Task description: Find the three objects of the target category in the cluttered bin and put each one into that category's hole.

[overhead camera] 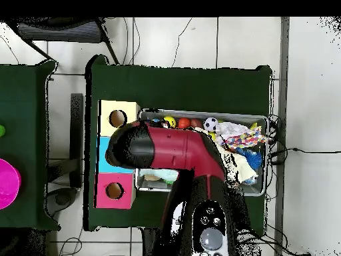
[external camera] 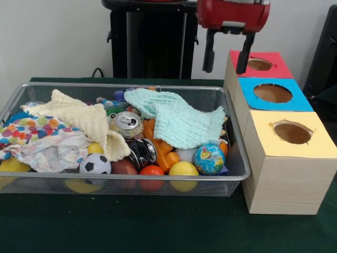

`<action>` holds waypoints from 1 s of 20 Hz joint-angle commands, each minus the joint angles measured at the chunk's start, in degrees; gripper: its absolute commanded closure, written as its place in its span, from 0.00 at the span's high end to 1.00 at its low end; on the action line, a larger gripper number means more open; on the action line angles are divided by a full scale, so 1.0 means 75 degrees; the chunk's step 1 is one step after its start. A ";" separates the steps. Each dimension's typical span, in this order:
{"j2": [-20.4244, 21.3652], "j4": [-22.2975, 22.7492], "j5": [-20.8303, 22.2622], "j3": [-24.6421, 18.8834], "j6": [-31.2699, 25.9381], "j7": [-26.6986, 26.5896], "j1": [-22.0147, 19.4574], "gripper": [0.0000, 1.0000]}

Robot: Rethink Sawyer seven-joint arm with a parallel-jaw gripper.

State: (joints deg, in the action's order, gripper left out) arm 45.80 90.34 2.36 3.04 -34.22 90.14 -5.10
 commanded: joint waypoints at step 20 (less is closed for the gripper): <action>-0.1343 -0.1272 0.1761 -0.0459 0.0187 -0.0397 -0.1886 1.00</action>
State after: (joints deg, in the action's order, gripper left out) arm 39.40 81.13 11.30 3.07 -34.21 90.14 -16.45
